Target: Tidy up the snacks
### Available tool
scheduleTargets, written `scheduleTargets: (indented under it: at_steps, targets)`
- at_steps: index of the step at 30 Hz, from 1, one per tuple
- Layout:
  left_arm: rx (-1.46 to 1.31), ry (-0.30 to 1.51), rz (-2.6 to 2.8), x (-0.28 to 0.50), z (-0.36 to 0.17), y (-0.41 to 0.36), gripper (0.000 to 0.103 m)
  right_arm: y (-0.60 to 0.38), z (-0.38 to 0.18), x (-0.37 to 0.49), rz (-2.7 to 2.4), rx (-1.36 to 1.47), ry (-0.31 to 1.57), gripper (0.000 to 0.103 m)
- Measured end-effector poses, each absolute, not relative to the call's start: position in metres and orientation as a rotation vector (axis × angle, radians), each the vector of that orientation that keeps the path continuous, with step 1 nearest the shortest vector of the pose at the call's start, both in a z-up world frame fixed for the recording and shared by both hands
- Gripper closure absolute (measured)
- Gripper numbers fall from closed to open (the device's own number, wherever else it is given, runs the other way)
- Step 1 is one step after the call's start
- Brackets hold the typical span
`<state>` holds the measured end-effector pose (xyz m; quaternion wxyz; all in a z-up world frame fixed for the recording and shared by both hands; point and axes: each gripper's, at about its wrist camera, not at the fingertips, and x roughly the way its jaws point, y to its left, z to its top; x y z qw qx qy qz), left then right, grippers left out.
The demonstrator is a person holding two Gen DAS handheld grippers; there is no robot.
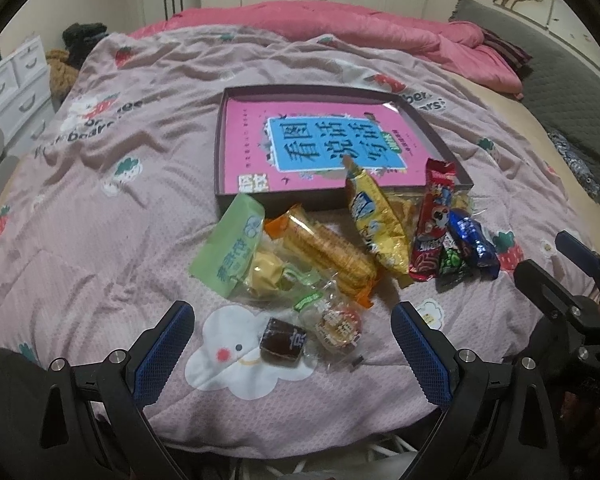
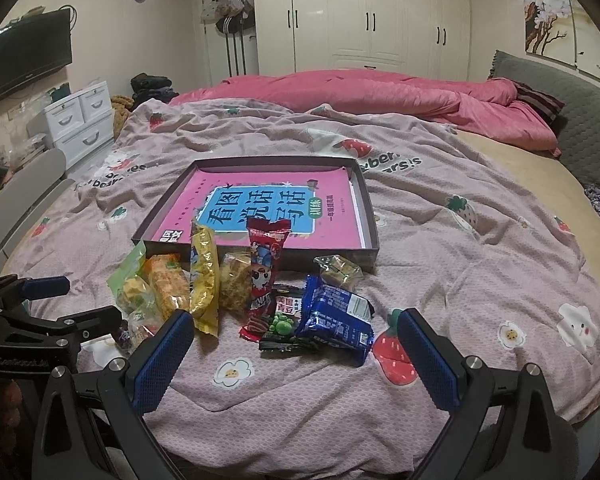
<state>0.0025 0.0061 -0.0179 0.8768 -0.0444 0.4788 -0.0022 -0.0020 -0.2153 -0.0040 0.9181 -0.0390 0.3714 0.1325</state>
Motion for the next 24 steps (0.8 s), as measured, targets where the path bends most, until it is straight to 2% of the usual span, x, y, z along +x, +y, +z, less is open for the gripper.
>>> scheduleTargets:
  at_steps: [15,24]
  targets:
    - [-0.157,1.154,-0.068,0.006,-0.048,0.017,0.004,-0.211,-0.015,0.016,0.322,-0.063,0.793,0.001]
    - [-0.169,1.132,-0.114,0.009,-0.049,0.002,0.006,-0.213,-0.022,0.029,0.316,-0.048,0.806,0.001]
